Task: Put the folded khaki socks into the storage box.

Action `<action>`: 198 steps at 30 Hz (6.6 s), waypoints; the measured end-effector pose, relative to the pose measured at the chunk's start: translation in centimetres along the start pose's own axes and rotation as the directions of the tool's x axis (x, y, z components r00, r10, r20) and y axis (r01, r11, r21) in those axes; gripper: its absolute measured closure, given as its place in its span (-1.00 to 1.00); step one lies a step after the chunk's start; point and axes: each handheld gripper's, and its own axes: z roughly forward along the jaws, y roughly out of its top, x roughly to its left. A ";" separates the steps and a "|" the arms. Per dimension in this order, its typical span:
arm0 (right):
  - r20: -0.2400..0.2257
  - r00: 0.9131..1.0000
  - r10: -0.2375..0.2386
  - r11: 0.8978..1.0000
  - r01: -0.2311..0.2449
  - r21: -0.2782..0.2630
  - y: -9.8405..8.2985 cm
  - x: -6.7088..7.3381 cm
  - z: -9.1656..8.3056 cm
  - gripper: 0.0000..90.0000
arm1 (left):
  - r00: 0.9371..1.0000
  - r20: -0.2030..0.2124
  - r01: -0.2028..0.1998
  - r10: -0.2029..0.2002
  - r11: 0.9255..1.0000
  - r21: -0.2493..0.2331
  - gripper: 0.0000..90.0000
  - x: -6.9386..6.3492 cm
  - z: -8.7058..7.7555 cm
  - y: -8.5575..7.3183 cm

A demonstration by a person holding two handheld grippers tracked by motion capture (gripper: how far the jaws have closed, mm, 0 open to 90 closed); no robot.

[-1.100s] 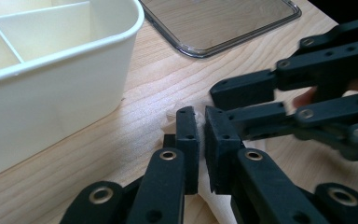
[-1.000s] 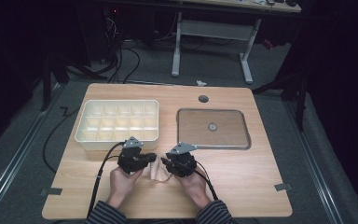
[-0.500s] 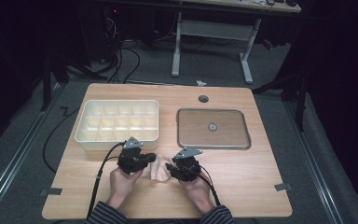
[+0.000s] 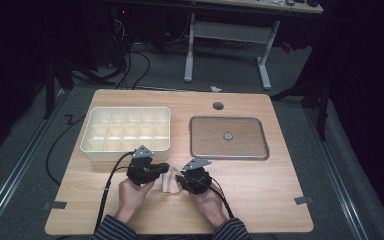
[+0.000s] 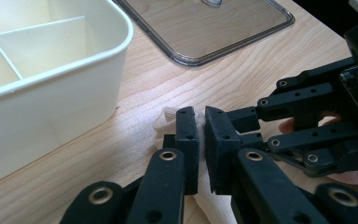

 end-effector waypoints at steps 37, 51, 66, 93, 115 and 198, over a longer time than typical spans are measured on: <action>-0.046 0.999 0.013 0.999 -0.015 -0.042 -0.1 -0.3 -0.2 0.47 | 0.999 -0.039 -0.034 0.037 0.997 0.070 0.89 0.1 3.1 0.5; -0.071 0.995 -0.069 0.992 0.061 -0.111 -0.8 1.6 -3.9 0.46 | 0.998 -0.040 -0.040 0.044 0.996 0.085 0.88 0.0 3.6 0.3; -0.067 0.993 -0.101 0.994 0.098 -0.047 -0.4 2.2 -2.3 0.67 | 0.998 -0.036 -0.041 0.044 0.995 0.090 0.88 0.0 3.9 0.2; -0.065 0.993 -0.102 0.994 0.103 0.020 -1.2 1.8 -1.1 0.92 | 0.999 -0.024 -0.041 0.043 0.998 0.055 0.55 0.0 3.8 0.4; -0.063 0.995 -0.072 0.997 0.073 0.004 -1.3 1.3 -1.1 0.90 | 0.982 -0.186 0.035 -0.025 0.998 0.050 -0.20 -1.4 1.6 -3.3; 0.362 0.918 0.162 0.987 -0.148 -0.065 -8.8 -10.5 -8.8 0.08 | 0.995 -0.076 0.067 -0.060 0.993 0.092 0.46 0.7 4.8 -0.6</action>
